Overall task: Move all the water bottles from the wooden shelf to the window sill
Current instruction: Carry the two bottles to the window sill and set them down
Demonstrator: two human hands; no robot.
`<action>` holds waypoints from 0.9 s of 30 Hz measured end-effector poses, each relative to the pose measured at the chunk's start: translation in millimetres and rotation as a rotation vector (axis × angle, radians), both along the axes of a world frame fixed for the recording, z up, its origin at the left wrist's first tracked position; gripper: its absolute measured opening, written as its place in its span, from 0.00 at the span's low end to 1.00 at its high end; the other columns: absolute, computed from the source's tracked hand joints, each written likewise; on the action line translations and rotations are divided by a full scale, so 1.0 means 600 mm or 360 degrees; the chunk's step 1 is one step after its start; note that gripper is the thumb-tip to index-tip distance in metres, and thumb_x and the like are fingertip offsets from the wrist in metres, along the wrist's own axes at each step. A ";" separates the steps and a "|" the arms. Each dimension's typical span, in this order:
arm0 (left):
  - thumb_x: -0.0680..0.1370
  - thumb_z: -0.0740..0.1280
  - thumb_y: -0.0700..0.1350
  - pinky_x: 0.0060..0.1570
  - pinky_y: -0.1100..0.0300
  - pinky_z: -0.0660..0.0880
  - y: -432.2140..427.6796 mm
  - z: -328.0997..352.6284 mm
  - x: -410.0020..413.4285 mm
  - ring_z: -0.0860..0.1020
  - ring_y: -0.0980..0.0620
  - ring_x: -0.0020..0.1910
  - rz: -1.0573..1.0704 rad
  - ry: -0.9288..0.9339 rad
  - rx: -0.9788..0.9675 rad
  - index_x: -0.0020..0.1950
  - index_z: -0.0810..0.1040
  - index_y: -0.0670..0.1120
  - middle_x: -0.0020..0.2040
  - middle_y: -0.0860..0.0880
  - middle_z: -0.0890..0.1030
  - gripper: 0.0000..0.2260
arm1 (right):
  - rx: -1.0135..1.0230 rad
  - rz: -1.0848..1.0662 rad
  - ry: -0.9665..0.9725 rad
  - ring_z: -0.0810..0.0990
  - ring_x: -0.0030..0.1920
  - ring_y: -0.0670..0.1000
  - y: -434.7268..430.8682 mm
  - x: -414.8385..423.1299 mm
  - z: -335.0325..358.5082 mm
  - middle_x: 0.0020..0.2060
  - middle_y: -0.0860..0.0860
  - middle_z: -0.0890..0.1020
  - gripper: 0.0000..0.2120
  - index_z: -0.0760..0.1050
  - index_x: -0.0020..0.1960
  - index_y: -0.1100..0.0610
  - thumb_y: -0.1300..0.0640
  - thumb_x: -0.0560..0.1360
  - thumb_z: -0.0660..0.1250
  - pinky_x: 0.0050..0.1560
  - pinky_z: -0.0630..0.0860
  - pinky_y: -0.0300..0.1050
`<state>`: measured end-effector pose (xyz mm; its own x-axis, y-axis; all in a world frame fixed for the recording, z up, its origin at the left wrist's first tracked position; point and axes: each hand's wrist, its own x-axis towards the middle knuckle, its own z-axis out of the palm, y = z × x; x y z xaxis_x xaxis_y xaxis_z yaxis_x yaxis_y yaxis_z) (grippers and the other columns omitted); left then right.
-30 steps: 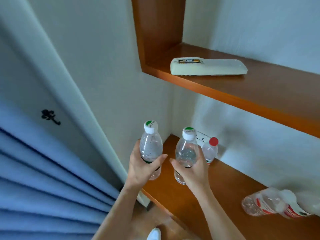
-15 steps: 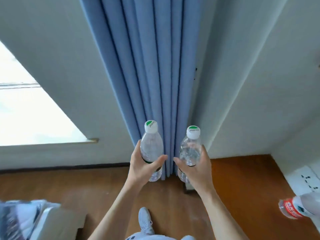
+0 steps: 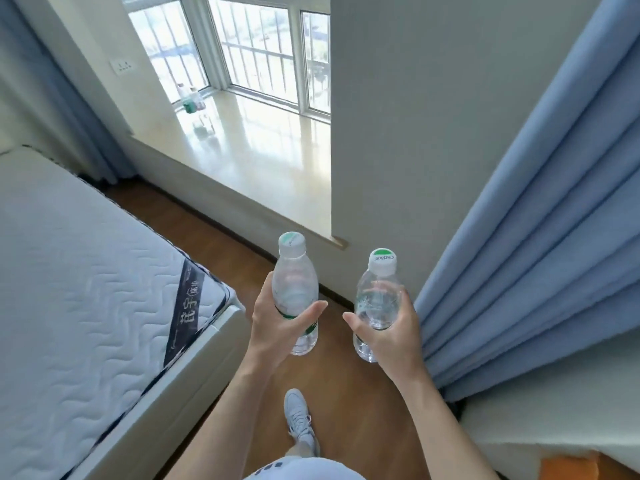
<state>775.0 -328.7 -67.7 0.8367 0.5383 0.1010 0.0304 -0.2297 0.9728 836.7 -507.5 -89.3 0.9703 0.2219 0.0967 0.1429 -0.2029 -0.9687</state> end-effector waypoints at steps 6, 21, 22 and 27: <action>0.63 0.78 0.58 0.42 0.63 0.79 0.149 -0.014 0.059 0.81 0.50 0.48 0.0144 -0.0059 0.0004 0.58 0.74 0.52 0.47 0.50 0.80 0.28 | -0.0075 0.0189 -0.0037 0.82 0.49 0.40 0.159 0.079 -0.003 0.50 0.39 0.81 0.27 0.73 0.56 0.44 0.54 0.63 0.83 0.46 0.76 0.29; 0.64 0.77 0.55 0.41 0.72 0.75 0.486 -0.014 0.218 0.79 0.61 0.49 0.0498 -0.0032 0.0052 0.56 0.70 0.62 0.48 0.56 0.78 0.25 | -0.0127 0.0395 -0.0071 0.81 0.52 0.41 0.514 0.294 -0.004 0.53 0.42 0.80 0.29 0.74 0.59 0.47 0.51 0.63 0.83 0.47 0.78 0.31; 0.64 0.78 0.56 0.42 0.71 0.76 0.504 -0.017 0.226 0.79 0.60 0.50 0.0524 -0.0028 0.0052 0.57 0.70 0.61 0.49 0.56 0.78 0.25 | -0.0131 0.0425 -0.0057 0.81 0.52 0.41 0.532 0.306 -0.007 0.52 0.40 0.80 0.28 0.74 0.59 0.46 0.50 0.64 0.83 0.47 0.77 0.31; 0.64 0.79 0.57 0.43 0.72 0.76 0.583 -0.032 0.271 0.78 0.61 0.53 0.0633 0.0019 0.0059 0.60 0.70 0.59 0.52 0.57 0.78 0.29 | -0.0154 0.0570 0.0003 0.81 0.49 0.40 0.629 0.376 -0.018 0.48 0.37 0.80 0.26 0.74 0.57 0.47 0.50 0.64 0.82 0.47 0.75 0.32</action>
